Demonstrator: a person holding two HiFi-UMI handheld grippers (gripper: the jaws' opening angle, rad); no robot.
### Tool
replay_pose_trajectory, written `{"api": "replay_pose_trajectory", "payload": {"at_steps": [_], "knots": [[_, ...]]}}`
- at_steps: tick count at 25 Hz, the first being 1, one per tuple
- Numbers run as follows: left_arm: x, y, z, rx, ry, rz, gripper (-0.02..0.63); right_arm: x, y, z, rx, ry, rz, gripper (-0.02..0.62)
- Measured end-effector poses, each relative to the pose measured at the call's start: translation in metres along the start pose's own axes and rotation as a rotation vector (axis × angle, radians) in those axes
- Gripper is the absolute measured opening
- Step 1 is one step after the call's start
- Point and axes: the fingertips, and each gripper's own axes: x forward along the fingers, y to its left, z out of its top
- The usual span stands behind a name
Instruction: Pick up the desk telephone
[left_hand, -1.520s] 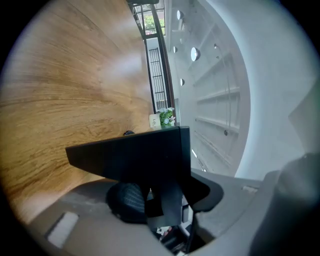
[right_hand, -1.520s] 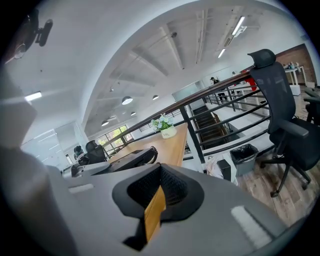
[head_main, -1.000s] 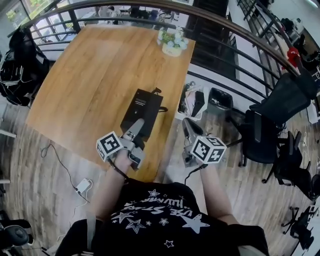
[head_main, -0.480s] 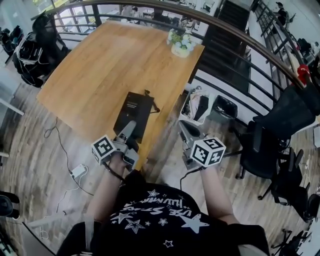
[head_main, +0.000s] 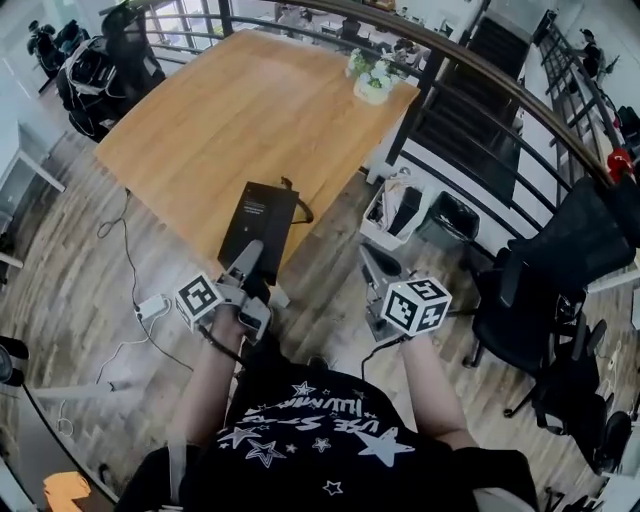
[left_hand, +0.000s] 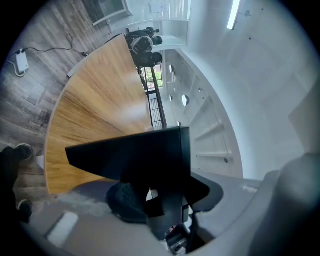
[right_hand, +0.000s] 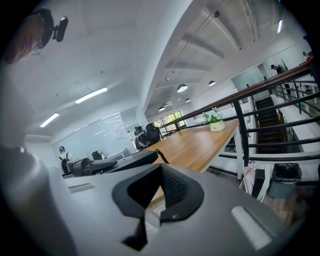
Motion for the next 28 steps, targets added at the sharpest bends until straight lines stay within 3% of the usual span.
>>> {"api": "replay_pose_trajectory", "payload": {"at_steps": [12,28], "knots": [[-0.074,-0.010,-0.040,-0.019,-0.067,-0.006,0.193,-0.019,0.027,-0.031,-0.002,0.033,0.087,0.002],[-0.175,-0.006,-0.054,-0.042,-0.069,0.007,0.193,-0.059,0.108,-0.077,-0.017,0.076,0.076,0.001]]}}
